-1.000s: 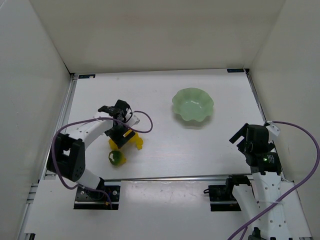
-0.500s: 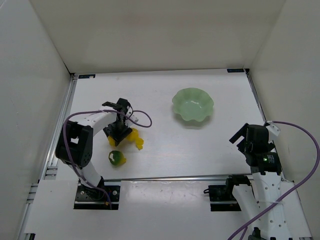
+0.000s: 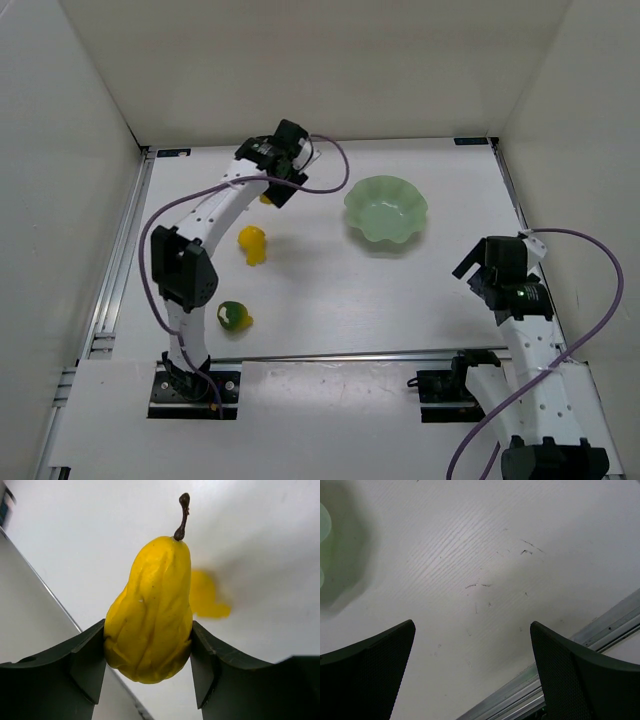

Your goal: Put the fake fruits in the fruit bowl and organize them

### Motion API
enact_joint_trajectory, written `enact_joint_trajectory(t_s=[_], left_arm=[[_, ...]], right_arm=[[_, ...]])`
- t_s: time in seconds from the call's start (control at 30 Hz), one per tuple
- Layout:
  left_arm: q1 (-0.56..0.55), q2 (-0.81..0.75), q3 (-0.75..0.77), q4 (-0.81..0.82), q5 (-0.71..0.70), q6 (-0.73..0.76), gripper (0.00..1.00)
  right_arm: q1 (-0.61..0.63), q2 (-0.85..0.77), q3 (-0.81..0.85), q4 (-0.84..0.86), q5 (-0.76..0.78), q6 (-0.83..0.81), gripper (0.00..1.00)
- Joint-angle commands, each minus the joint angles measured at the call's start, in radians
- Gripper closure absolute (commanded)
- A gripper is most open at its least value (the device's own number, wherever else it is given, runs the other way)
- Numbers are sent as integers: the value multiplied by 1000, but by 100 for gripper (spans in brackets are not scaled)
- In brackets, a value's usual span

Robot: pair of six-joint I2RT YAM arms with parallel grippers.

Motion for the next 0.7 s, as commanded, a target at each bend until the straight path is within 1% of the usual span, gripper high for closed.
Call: enact_joint_trajectory(t_s=[0.0,0.07,0.1,0.13,0.17,0.2,0.23,0.3,0.33,0.43,0.5,0.57,0.6,0.67], left_arm=[[-84,153,221,17,-71,23,61],[-117,222,290,84,-45,52,61],[-150,223,304,132,-2,84,61],[-167,223,290,192,25,98,61],[-184,223,278,312,56,108,61],[-212,236,278,362,131,108,61],[-222,252,317,393,168,108,61],[-244,337,411,418,239,85,60],[-253,371,502,418,278,73,57],[-294,475,592,445,291,62,53],[-307,499,592,445,300,62,43],[-318,499,556,456,300,62,16],[-318,499,555,456,288,62,0],[-328,479,543,456,257,37,0]], right_arm=[[7,35,24,52,-9,-41,0],[7,49,24,64,3,-53,0],[7,61,24,75,3,-62,0],[7,61,24,84,3,-63,0],[7,74,24,84,14,-63,0],[7,74,24,84,14,-63,0],[7,86,24,84,14,-63,0],[7,86,24,93,5,-53,0],[7,95,24,93,-6,-53,0],[7,113,34,93,-6,-53,0],[7,114,43,82,-6,-53,0],[7,123,53,82,-15,-53,0],[7,123,54,82,-30,-78,0],[7,132,54,121,-96,-115,0]])
